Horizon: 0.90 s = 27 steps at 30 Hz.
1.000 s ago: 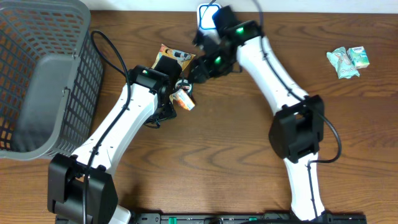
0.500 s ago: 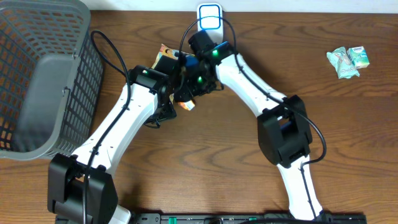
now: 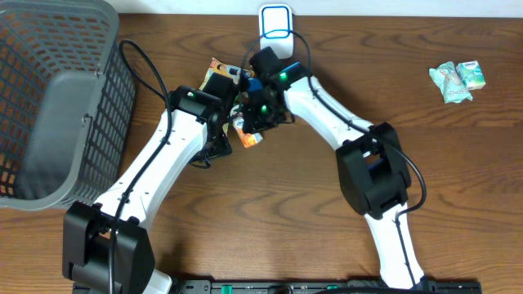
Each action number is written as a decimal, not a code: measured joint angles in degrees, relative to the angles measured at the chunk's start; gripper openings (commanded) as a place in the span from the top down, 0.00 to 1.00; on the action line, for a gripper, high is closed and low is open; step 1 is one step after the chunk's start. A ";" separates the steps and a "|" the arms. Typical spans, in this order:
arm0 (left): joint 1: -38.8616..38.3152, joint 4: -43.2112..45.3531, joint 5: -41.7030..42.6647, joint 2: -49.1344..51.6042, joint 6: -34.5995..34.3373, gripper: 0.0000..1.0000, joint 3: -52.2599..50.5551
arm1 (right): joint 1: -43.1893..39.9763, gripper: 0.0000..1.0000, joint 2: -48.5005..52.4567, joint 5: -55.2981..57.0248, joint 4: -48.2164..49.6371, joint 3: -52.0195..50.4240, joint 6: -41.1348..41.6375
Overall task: Scan the item barcode
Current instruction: 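Grasp the orange-white Kleenex pack and pull it right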
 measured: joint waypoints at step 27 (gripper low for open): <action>0.00 0.00 0.00 0.00 0.00 0.02 0.00 | -21.94 0.69 -0.13 -10.58 -21.97 -8.13 -18.27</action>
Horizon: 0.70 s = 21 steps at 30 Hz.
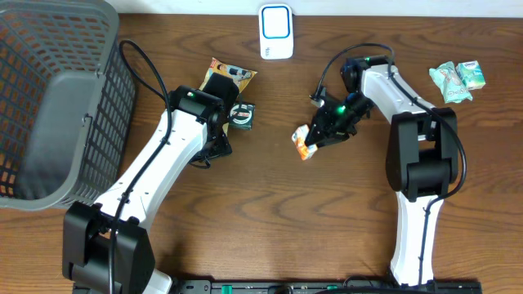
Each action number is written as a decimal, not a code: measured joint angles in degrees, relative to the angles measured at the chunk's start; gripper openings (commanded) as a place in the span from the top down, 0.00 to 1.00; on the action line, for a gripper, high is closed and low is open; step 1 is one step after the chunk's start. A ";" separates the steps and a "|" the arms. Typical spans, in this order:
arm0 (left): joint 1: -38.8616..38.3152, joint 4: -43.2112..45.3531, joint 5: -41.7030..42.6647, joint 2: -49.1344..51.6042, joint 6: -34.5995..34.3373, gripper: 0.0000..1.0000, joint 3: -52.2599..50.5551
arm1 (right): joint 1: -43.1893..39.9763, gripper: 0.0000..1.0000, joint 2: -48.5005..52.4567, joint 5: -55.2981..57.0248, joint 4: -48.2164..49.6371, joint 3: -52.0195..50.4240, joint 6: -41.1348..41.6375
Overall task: Scan the item barcode
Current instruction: 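Grasp the orange-white Kleenex pack and pull it right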
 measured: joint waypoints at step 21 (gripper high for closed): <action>0.00 0.00 0.00 0.00 0.00 0.02 0.00 | 5.95 0.34 -0.81 25.22 -10.49 15.02 8.11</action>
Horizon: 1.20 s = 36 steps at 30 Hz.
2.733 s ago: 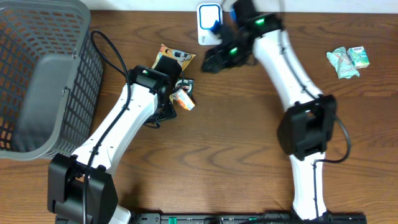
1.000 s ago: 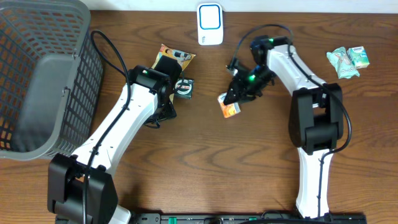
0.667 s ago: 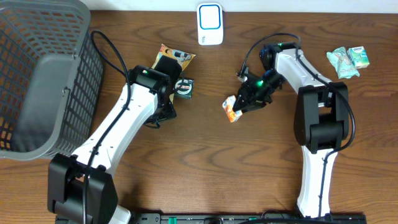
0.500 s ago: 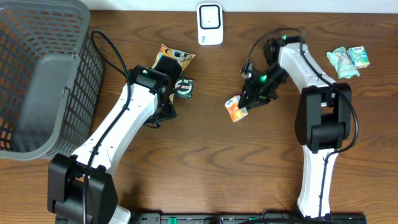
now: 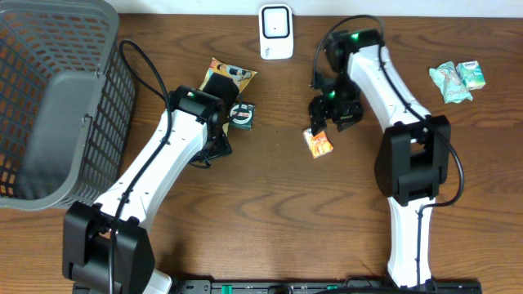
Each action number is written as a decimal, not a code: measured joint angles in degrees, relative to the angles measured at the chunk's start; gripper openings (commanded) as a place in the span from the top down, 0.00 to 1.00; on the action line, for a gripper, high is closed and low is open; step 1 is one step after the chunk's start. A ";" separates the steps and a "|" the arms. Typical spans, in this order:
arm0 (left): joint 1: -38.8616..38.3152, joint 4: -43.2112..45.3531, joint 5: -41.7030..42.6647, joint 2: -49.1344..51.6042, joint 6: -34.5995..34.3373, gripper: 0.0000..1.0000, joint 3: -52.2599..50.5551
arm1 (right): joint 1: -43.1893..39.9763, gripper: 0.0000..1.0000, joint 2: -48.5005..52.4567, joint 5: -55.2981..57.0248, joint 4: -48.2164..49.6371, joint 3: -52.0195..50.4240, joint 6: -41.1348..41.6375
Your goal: Scan the item barcode
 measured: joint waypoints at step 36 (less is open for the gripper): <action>0.00 0.02 0.00 0.00 0.00 0.02 0.00 | -6.23 0.99 -0.63 -23.50 13.40 -17.66 -6.56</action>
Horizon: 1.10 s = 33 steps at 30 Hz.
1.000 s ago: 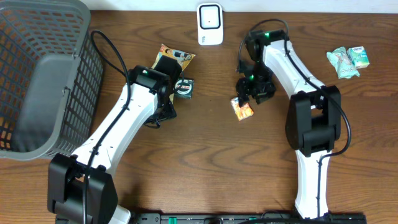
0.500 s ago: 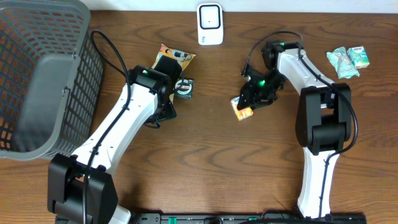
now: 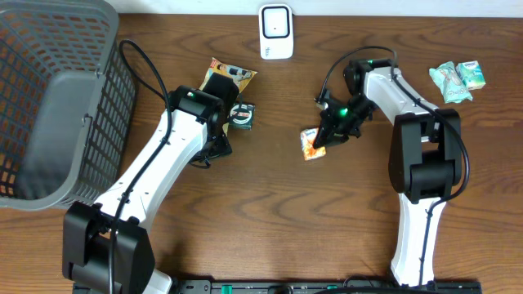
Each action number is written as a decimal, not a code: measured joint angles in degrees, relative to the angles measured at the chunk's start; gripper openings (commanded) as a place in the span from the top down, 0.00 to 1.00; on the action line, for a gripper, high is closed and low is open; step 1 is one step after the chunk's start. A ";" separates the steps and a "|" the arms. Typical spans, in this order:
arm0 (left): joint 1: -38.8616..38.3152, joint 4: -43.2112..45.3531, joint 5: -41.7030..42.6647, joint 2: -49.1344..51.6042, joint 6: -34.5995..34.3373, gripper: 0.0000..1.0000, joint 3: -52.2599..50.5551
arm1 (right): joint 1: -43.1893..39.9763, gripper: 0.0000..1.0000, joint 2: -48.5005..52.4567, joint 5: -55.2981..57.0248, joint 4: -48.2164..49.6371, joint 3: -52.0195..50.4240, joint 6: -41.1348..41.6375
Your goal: Scan the item barcode
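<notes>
A small orange snack packet (image 3: 310,144) hangs just over the table's middle, with my right gripper (image 3: 321,137) shut on its right end. The white barcode scanner (image 3: 276,31) stands at the far edge, well above and left of the packet. My left arm (image 3: 189,110) is folded over the left half of the table; its gripper is hidden under the wrist, so its state does not show. A black round item (image 3: 242,115) and a yellow packet (image 3: 232,74) lie beside that wrist.
A large grey mesh basket (image 3: 49,98) fills the far left. Two green packets (image 3: 458,80) lie at the far right. The right arm's forearm (image 3: 400,86) arches over the right side of the table.
My right gripper has moved down and slightly left with the orange packet, and the arm has swung out to the right. The left arm has not moved.
My right gripper held the orange packet beside the left wrist, just below the scanner. Then it held the packet at mid-table, right of the black item. Then it was closer to the scanner's right side, and now it is back at mid-table.
</notes>
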 measured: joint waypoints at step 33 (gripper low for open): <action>0.00 0.00 0.00 0.00 0.00 0.02 0.00 | -15.61 0.99 0.00 -33.79 -24.63 6.27 -51.91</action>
